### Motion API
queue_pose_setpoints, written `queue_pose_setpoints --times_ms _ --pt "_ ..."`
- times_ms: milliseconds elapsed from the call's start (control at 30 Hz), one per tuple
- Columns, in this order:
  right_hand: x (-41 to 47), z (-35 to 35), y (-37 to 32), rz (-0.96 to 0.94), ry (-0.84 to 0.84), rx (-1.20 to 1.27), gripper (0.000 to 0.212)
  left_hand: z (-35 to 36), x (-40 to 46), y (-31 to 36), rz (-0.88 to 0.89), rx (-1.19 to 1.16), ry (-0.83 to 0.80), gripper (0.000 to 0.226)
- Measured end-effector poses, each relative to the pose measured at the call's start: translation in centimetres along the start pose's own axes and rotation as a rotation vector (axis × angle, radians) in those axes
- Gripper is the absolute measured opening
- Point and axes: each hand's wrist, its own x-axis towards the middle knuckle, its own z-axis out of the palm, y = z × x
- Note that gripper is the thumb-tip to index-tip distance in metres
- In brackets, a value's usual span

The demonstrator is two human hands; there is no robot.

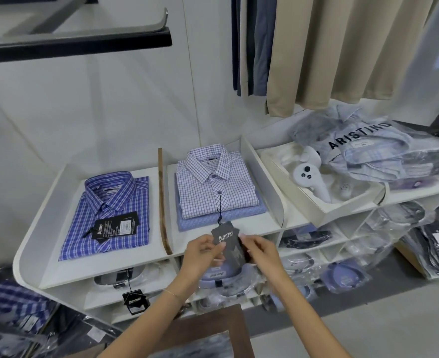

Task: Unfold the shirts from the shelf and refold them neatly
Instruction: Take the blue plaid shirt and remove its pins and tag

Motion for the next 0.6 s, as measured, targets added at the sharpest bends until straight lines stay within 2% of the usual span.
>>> queue_pose_setpoints --times_ms 100,200,367,600 --pt "-0.8 0.4 -3.0 0.007 -0.079 0.108 0.022 0.6 0.4 2.9 0.010 -0.166 -0.003 0.025" --pt "0.3 0.9 -5.5 -0.016 -0.011 0.141 0.029 1.0 1.5 5.2 -0.005 -0.302 0.012 0.028" --pt "5.4 1.7 -9.3 -0.061 0.057 0.146 0.031 1.0 4.6 8.2 -0.018 -0.522 0.020 0.016" --pt "12.5 2.2 -10.0 0.057 0.065 -0.094 0.042 -0.7 7.7 8.5 -0.117 -0.497 0.084 0.030"
